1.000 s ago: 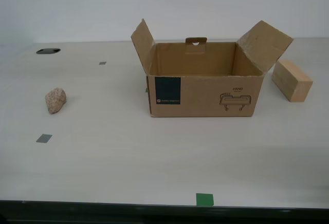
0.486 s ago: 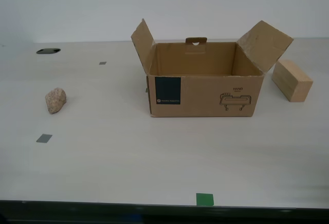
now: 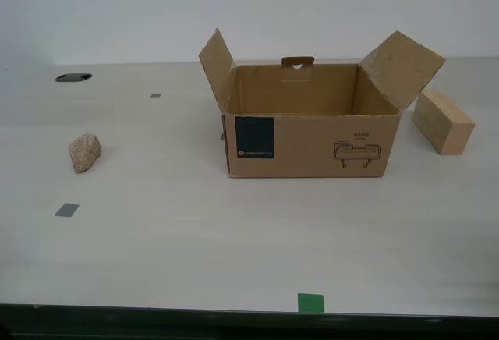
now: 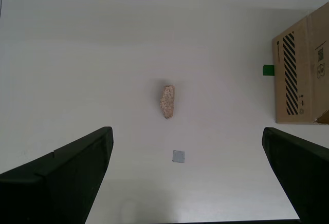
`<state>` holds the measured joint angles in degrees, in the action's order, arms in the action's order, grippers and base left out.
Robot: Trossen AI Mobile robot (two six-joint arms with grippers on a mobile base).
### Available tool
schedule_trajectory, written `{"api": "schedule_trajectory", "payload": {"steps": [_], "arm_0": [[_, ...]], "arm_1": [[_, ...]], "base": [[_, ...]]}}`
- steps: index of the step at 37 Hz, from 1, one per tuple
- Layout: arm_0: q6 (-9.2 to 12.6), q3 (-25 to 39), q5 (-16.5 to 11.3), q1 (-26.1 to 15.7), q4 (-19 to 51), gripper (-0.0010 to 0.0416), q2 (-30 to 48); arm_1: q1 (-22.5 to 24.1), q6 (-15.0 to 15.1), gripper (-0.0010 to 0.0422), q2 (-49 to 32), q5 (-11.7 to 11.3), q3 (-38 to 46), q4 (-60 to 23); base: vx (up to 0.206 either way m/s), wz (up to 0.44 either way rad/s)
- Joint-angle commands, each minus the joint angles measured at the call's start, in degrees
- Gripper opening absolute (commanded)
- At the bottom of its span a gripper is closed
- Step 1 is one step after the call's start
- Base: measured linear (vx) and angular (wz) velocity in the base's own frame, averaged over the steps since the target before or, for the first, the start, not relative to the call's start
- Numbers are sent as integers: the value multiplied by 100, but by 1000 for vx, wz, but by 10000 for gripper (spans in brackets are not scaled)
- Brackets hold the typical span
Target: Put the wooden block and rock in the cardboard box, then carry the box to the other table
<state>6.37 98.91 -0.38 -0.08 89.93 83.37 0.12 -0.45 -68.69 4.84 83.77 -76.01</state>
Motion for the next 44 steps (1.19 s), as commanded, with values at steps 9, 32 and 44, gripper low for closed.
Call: {"api": "schedule_trajectory", "payload": {"steps": [9, 32, 44], "arm_0": [[-579, -9, 4, 4, -7, 389, 330], [-525, -37, 4, 2, -162, 389, 361], [-525, -37, 4, 2, -273, 389, 361]], "arm_1": [[-2, -35, 398, -160, -162, -35, 70], [-2, -140, 398, -417, -162, -37, 129], [0, -103, 398, -417, -162, -37, 131]], "base": [[0, 0], [0, 0], [0, 0]]}}
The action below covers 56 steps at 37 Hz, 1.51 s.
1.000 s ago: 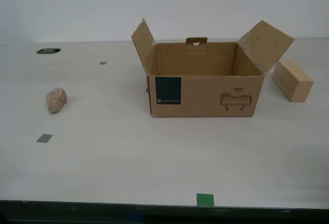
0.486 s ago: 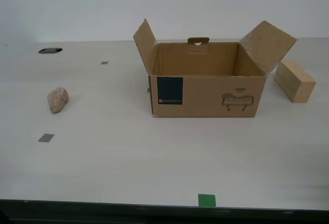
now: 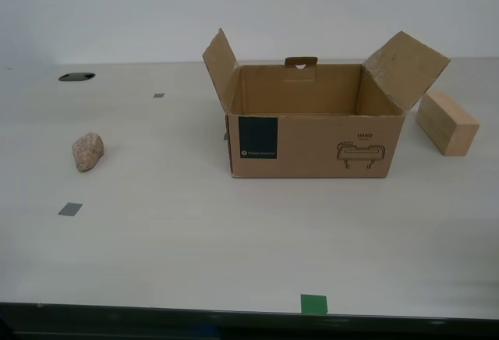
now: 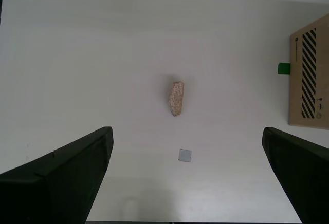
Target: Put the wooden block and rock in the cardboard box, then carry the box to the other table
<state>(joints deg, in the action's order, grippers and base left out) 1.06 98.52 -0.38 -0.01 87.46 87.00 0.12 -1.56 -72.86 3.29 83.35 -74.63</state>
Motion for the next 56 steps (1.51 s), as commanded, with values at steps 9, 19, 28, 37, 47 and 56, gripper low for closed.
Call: {"api": "schedule_trajectory", "payload": {"steps": [9, 19, 28, 37, 47, 56], "arm_0": [[2, 2, 4, -4, -26, 389, -2], [0, 2, 4, -4, -33, 390, -2], [2, 2, 4, -4, -109, 389, -2], [2, 2, 4, -4, -109, 390, -2], [2, 2, 4, -4, -111, 390, -2], [0, 2, 4, -4, -105, 390, -2]], "arm_1": [[2, -15, 398, 0, -7, 4, -7], [2, -33, 398, 0, -7, 4, -7], [2, -31, 398, 0, -7, 4, -4], [2, -31, 398, 0, -7, 4, -9], [2, -31, 398, 0, -7, 0, -9], [2, -33, 398, 0, -7, 0, -7]], "base": [[0, 0], [0, 0], [0, 0], [0, 0], [0, 0], [0, 0]]}}
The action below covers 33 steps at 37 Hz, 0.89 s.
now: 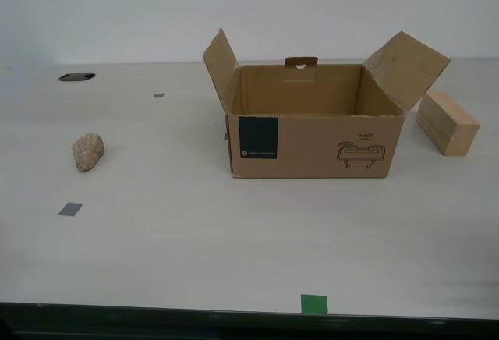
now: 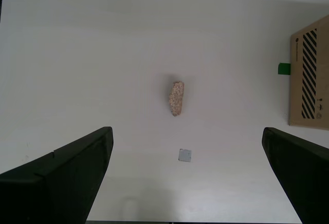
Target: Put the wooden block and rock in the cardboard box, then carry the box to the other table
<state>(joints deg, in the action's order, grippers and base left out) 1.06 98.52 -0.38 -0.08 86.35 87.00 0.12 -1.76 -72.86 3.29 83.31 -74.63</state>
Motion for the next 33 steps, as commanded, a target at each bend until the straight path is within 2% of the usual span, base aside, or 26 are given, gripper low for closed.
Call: {"api": "schedule_trajectory", "payload": {"steps": [1, 33], "arm_0": [[0, 2, 4, 2, 4, 390, -2], [0, 2, 4, 2, -31, 390, -2]], "arm_1": [[2, -13, 398, 0, -7, 4, -7], [2, -17, 398, 0, -7, 4, -2]], "base": [[0, 0], [0, 0]]}}
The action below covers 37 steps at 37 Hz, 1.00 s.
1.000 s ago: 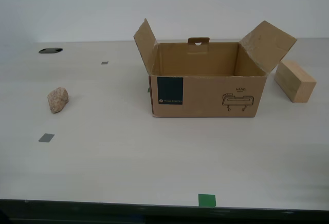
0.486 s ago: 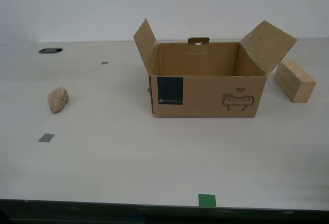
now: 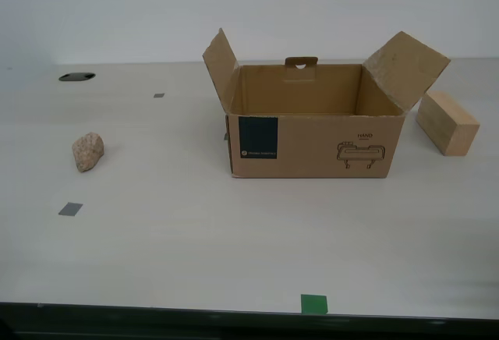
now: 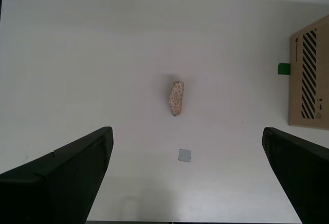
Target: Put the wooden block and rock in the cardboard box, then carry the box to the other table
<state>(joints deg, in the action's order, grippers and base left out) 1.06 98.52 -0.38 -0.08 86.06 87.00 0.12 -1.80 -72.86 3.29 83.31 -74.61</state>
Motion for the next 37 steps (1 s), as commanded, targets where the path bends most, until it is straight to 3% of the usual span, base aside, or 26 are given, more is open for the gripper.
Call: {"api": "schedule_trajectory", "payload": {"steps": [1, 37], "arm_0": [[0, 2, 4, 2, -2, 390, -2], [-28, 0, 2, 2, 118, 390, -2]], "arm_1": [[2, -13, 398, 0, -7, 2, -4], [2, -31, 398, -4, -7, -2, 87]], "base": [[0, 0], [0, 0]]}}
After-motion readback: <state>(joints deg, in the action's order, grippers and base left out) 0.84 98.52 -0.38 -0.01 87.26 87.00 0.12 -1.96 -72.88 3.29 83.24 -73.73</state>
